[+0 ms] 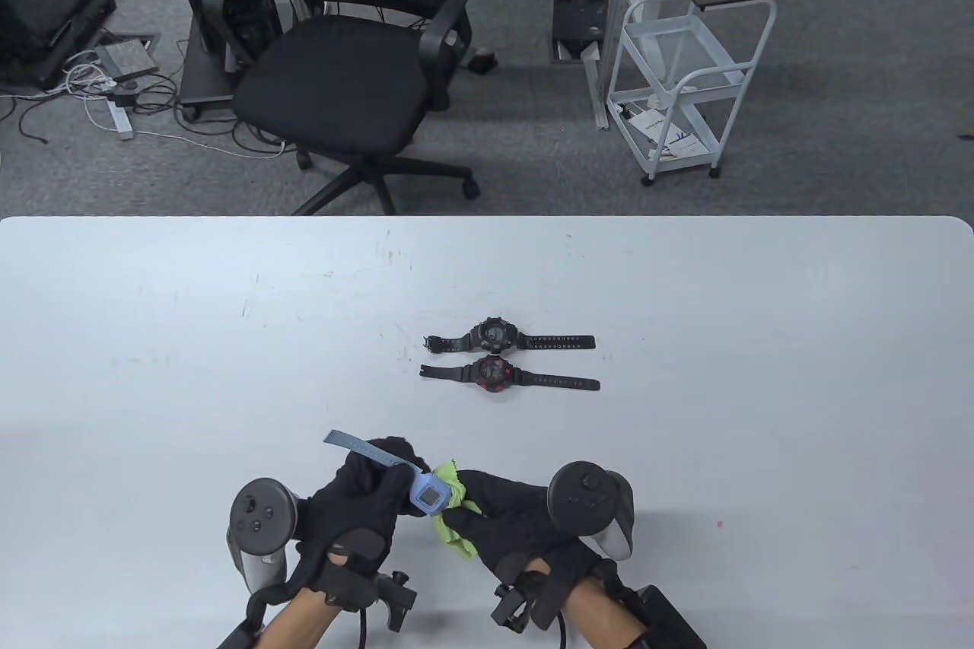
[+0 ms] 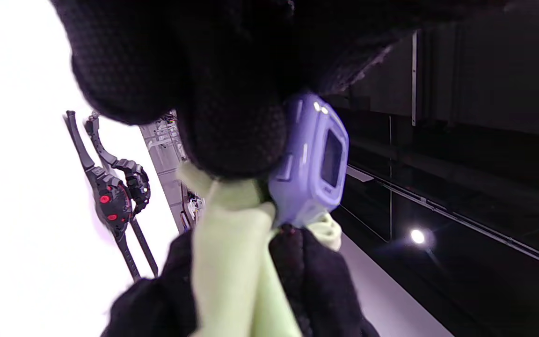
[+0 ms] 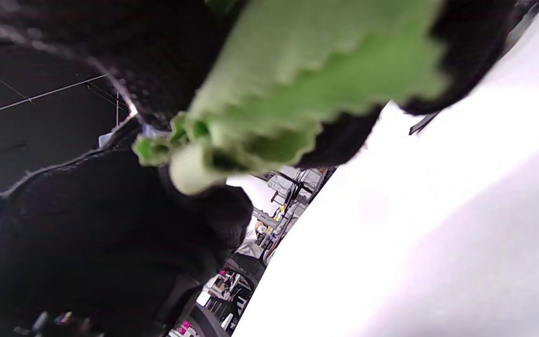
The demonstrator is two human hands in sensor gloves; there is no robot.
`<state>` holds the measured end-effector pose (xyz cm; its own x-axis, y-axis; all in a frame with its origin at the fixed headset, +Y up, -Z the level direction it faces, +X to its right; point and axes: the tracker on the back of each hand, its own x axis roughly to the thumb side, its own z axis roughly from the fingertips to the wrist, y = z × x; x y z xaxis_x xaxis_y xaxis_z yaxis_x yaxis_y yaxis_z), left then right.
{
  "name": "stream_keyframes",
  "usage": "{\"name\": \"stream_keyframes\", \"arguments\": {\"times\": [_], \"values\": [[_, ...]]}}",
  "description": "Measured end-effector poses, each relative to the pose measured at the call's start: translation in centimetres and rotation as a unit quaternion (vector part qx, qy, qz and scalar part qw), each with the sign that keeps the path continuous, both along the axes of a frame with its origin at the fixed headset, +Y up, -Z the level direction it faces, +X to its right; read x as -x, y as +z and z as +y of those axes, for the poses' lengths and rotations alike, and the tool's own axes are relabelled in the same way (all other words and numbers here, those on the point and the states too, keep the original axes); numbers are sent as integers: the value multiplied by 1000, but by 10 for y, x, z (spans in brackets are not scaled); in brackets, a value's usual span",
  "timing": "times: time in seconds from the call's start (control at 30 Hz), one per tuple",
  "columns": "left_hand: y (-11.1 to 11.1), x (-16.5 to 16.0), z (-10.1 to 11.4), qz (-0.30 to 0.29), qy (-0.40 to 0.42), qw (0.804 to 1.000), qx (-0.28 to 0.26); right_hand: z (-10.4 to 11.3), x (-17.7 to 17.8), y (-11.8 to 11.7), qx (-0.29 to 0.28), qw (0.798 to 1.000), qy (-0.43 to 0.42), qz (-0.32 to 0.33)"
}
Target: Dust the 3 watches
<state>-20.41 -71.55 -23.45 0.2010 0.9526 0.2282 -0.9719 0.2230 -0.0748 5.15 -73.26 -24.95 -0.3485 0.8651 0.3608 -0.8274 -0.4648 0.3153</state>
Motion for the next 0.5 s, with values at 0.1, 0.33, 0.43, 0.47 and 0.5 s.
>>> {"name": "stream_keyframes", "arguments": {"times": [0.1, 0.33, 0.43, 0.47, 0.5], "values": [[0, 1, 1, 3, -3, 1000, -2, 1, 1, 1, -9, 1000, 5, 1], [-1, 1, 0, -3, 8, 1000, -1, 0, 0, 1, 2, 1000, 3, 1], [0, 1, 3, -3, 5, 1000, -11, -2, -1, -1, 17, 1000, -6, 6], [0, 1, 3, -5, 4, 1000, -11, -2, -1, -1, 21, 1000, -7, 8], [0, 1, 3, -3, 4, 1000, -11, -2, -1, -1, 24, 1000, -5, 9]]}}
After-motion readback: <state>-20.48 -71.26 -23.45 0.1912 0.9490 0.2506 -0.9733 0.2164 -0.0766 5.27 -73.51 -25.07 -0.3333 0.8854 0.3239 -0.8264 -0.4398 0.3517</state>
